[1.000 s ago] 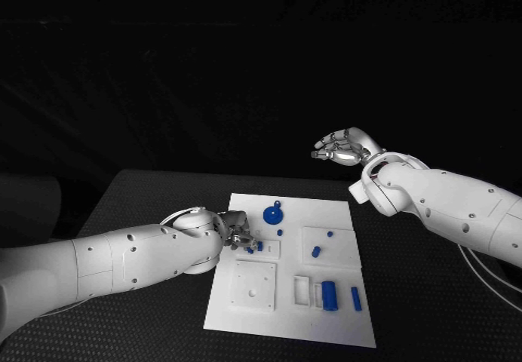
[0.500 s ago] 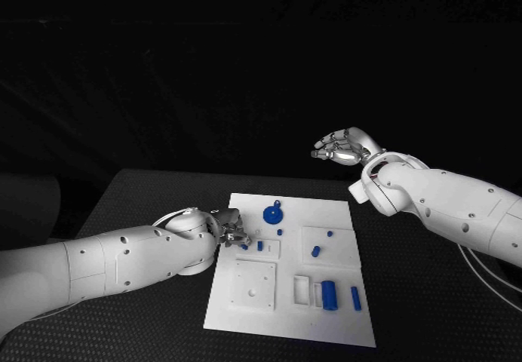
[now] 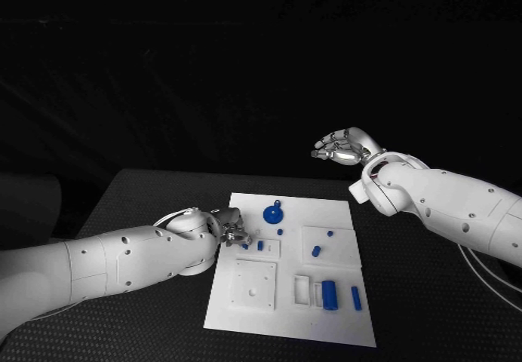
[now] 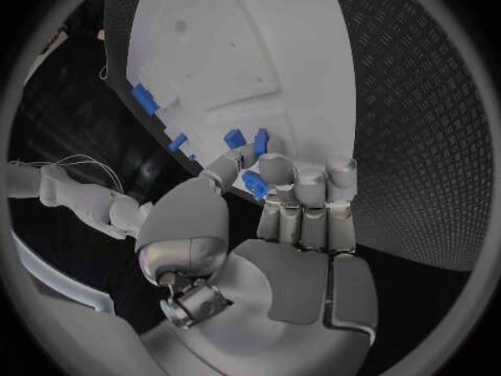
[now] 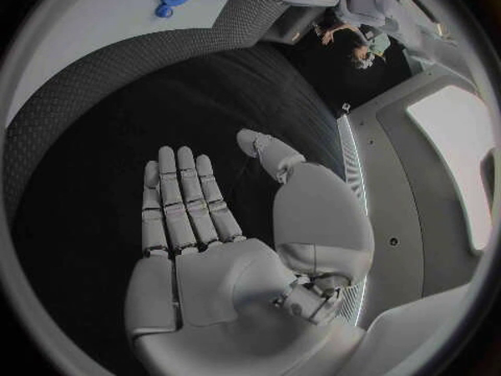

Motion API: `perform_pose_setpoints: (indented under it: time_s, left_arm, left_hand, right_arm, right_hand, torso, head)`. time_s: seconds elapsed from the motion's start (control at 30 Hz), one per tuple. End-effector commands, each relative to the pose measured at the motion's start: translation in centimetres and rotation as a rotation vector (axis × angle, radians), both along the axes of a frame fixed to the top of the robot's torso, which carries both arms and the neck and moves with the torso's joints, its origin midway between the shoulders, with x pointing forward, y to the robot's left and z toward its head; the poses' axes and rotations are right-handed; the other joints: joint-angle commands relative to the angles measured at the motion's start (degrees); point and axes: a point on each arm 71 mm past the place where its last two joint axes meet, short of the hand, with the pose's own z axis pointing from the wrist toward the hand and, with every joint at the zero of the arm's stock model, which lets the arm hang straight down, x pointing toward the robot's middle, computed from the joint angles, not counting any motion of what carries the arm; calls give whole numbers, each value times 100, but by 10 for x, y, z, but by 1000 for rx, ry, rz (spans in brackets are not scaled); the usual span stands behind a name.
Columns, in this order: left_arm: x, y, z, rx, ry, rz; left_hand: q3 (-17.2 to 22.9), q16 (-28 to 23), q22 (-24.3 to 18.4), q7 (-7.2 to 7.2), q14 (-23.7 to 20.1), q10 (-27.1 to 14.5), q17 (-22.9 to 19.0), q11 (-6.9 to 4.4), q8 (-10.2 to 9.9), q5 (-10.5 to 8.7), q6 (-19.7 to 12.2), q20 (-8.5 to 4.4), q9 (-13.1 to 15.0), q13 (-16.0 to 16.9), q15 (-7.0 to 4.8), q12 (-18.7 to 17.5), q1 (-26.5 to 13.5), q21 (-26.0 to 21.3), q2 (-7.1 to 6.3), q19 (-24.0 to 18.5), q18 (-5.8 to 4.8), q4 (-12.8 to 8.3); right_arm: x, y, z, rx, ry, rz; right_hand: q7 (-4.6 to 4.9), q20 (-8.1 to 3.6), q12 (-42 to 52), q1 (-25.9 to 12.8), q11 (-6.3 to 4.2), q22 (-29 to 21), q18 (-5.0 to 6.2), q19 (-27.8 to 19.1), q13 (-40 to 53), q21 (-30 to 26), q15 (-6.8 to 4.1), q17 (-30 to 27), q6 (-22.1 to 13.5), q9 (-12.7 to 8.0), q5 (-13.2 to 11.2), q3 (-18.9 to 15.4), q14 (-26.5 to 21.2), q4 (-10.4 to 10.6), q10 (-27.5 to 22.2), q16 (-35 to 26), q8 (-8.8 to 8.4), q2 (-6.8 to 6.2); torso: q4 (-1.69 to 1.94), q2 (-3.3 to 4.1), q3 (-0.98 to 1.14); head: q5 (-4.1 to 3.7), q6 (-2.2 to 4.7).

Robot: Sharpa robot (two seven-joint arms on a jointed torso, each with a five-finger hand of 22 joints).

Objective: Assemble the parts on the task board

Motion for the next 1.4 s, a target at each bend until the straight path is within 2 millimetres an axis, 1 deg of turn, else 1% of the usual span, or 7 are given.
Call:
perform_pose_setpoints:
  time_s: [0.03, 0.3, 0.6, 0.8, 0.97, 1.27, 1.4]
  left_arm:
    - [0, 2, -3, 17, 2, 11]
    - [-1, 1, -3, 32, -11, -1]
    - [-4, -1, -4, 27, -12, -13]
    - [-7, -1, -5, 31, -17, -24]
    - [-9, 1, -7, 33, -16, -24]
    - [-9, 2, -4, -11, -71, -12]
    - [-9, 6, 0, -51, -113, 4]
  left_hand:
    - [62, 19, 65, -609, 410, 222, 9, -442, 173, 10, 754, -693, 16, -2, -412, 33, 119, 33, 105, 33, 92, -36]
    - [62, 18, 65, -609, 411, 220, 8, -443, 173, 7, 752, -693, 14, -3, -412, 34, 118, 33, 107, 35, 93, -33]
    - [62, 15, 64, -609, 412, 218, 7, -443, 174, 3, 749, -693, 12, -4, -413, 34, 118, 33, 104, 37, 93, -32]
    - [62, 14, 63, -609, 412, 217, 6, -444, 175, 0, 747, -693, 11, -6, -413, 34, 118, 33, 102, 38, 94, -30]
    - [60, 11, 63, -609, 411, 215, 5, -443, 176, -7, 745, -693, 10, -7, -413, 34, 116, 33, 95, 39, 94, -28]
    - [58, -5, 57, -604, 409, 209, -4, -437, 179, -51, 733, -693, 3, -17, -418, 31, 105, 29, 102, 45, 95, 0]
    - [56, -11, 55, -603, 411, 207, -7, -436, 181, -62, 730, -694, 1, -21, -422, 29, 100, 28, 98, 49, 96, 9]
  right_arm:
    - [0, 1, 0, 0, 1, 16]
    - [0, 1, 0, 1, 2, 15]
    - [0, 1, -1, 1, 5, 15]
    - [-1, 1, -3, 2, 8, 16]
    - [-1, 0, -3, 1, 8, 15]
    - [-1, 0, -3, 2, 7, 14]
    - [-1, -2, -3, 1, 7, 12]
  right_hand:
    - [58, 1, -37, -37, 2, 9, -49, -2, 0, -27, 4, -9, -24, -6, 40, 8, -55, 41, -15, 36, 31, 8]
    - [58, 1, -37, -37, 1, 13, -48, -2, 0, -31, 4, -10, -25, -7, 47, 7, -56, 41, -15, 37, 31, 8]
    - [58, 0, -37, -37, 1, 16, -48, -2, 0, -36, 4, -11, -26, -8, 54, 7, -56, 41, -15, 38, 31, 10]
    - [58, 0, -37, -38, 1, 19, -48, -1, 0, -38, 4, -12, -26, -8, 58, 6, -57, 42, -15, 39, 32, 12]
    - [58, 0, -37, -40, 1, 21, -48, 0, 0, -41, 4, -13, -26, -9, 60, 5, -57, 43, -15, 39, 33, 13]
    - [58, 0, -36, -41, 1, 24, -48, 1, 1, -44, 3, -14, -26, -9, 66, 5, -58, 44, -13, 40, 33, 15]
    - [58, 0, -36, -41, 0, 26, -48, 1, 1, -46, 3, -15, -26, -10, 70, 5, -59, 45, -12, 40, 34, 16]
  torso:
    - [-3, 0, 3]
    - [0, 3, 4]
    - [-2, 0, -1]
    - [1, 1, 0]
    - [4, 1, 5]
    - [-7, 0, 1]
    - [-10, 5, -2]
  head:
    - [13, 0]
    - [11, 3]
    - [19, -3]
    - [18, -2]
    - [29, -1]
    - [34, 22]
    - [32, 21]
